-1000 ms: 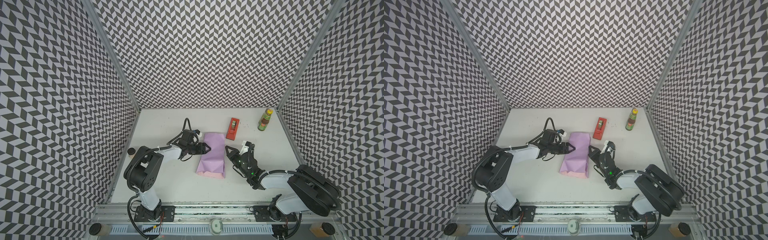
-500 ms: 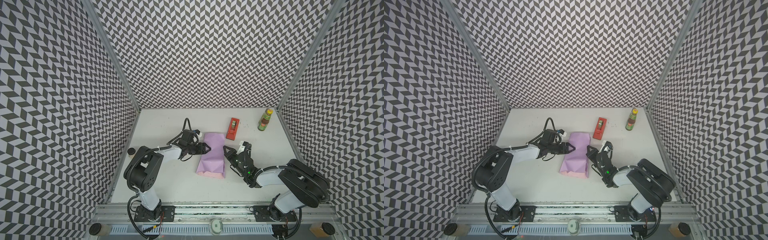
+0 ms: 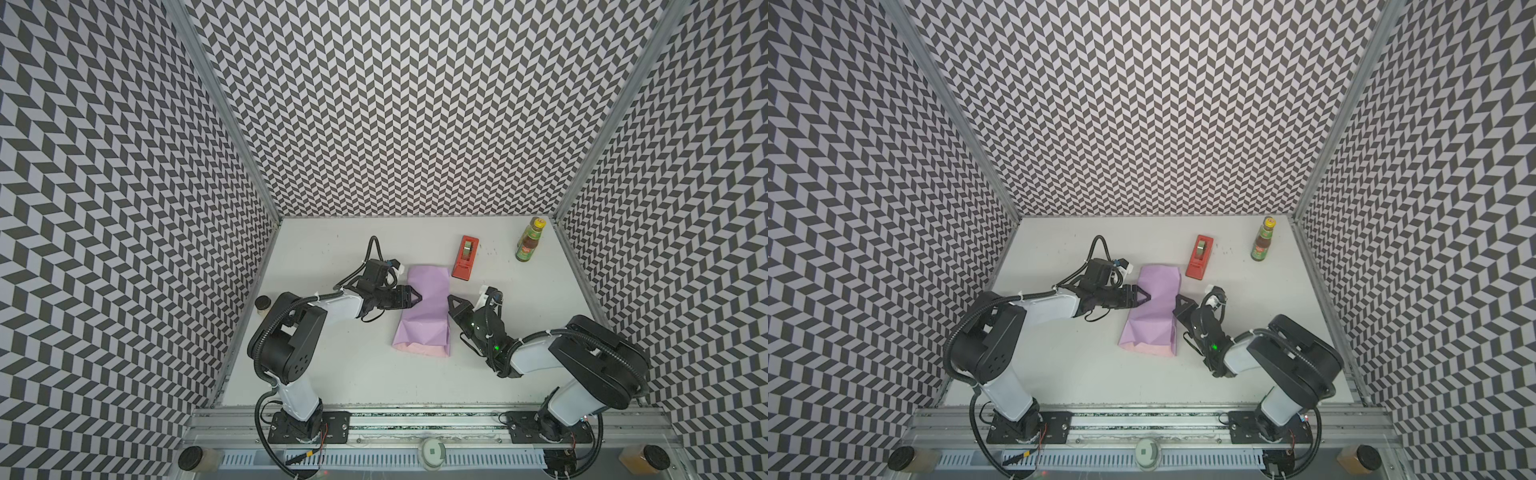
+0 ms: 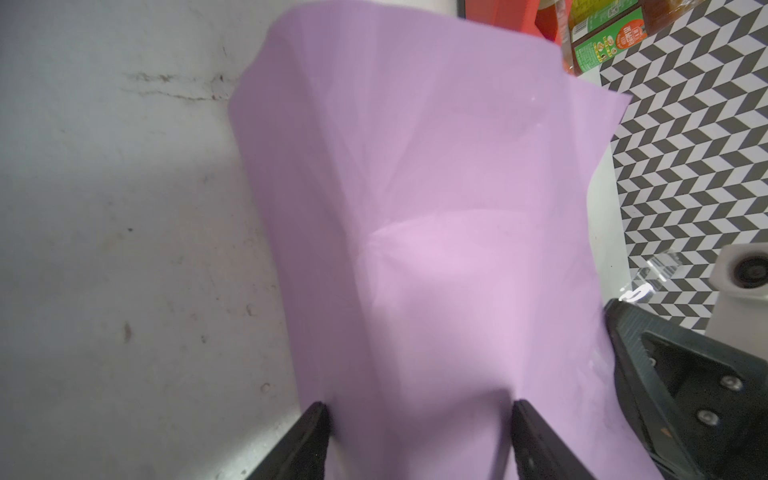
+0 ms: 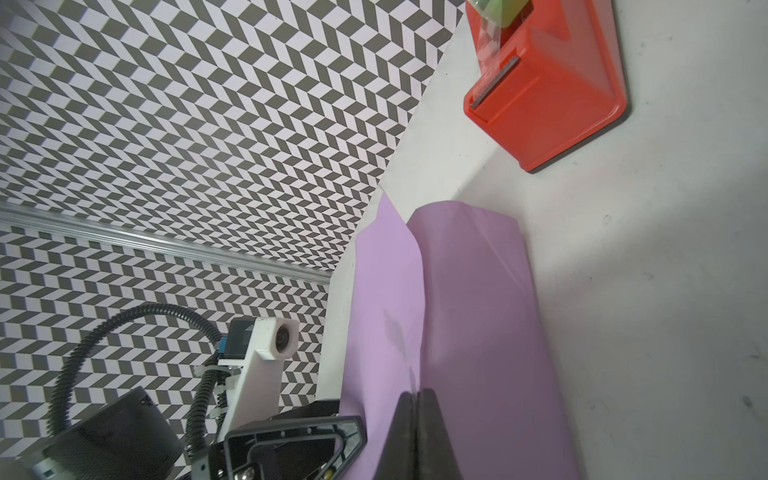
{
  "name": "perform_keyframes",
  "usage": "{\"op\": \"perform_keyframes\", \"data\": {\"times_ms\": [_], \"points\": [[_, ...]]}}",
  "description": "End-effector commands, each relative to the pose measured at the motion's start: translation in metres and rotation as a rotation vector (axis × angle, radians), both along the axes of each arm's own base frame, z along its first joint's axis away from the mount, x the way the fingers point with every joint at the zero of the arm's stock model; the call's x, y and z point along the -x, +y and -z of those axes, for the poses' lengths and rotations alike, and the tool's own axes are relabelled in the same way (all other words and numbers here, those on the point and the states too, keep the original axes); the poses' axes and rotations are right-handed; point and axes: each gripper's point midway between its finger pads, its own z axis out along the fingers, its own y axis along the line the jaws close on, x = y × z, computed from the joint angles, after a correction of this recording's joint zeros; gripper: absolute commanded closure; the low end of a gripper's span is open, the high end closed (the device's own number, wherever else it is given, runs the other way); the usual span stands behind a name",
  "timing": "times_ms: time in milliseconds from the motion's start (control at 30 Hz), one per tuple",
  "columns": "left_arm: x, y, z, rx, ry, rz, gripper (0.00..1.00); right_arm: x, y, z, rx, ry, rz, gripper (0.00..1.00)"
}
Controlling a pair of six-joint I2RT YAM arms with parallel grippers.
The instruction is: Wrap the gift box in paper
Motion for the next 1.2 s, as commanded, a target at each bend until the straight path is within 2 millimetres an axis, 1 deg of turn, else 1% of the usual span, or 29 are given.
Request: {"op": "perform_keyframes", "data": {"times_ms": [0,267,400,567,900,1000,1067,1167], "points": [[0.032,0.037,0.065,-0.223,0.167,-0.046,0.33,0.0,-0.001,-0.005,-0.016,-0.032,0.017,1.0],[0.033,0.036,0.065,-0.22,0.167,-0.045,0.33,0.001,0.002,0.005,-0.006,-0.012,0.008,1.0],[0.033,0.036,0.065,-0.219,0.168,-0.044,0.33,0.002,0.001,0.004,-0.01,-0.019,0.011,0.99],[0.032,0.036,0.064,-0.218,0.166,-0.045,0.33,0.001,0.001,-0.004,-0.016,-0.039,0.011,0.87],[0.032,0.036,0.065,-0.221,0.166,-0.045,0.33,0.002,-0.009,-0.024,-0.03,-0.092,0.044,0.68],[0.032,0.036,0.065,-0.221,0.167,-0.046,0.33,0.004,-0.011,-0.031,-0.036,-0.109,0.045,0.6],[0.032,0.036,0.066,-0.221,0.169,-0.046,0.33,0.007,-0.012,-0.031,-0.03,-0.106,0.038,0.54],[0.032,0.035,0.065,-0.22,0.167,-0.045,0.33,0.011,-0.015,-0.022,0.004,-0.076,0.009,0.45]]}}
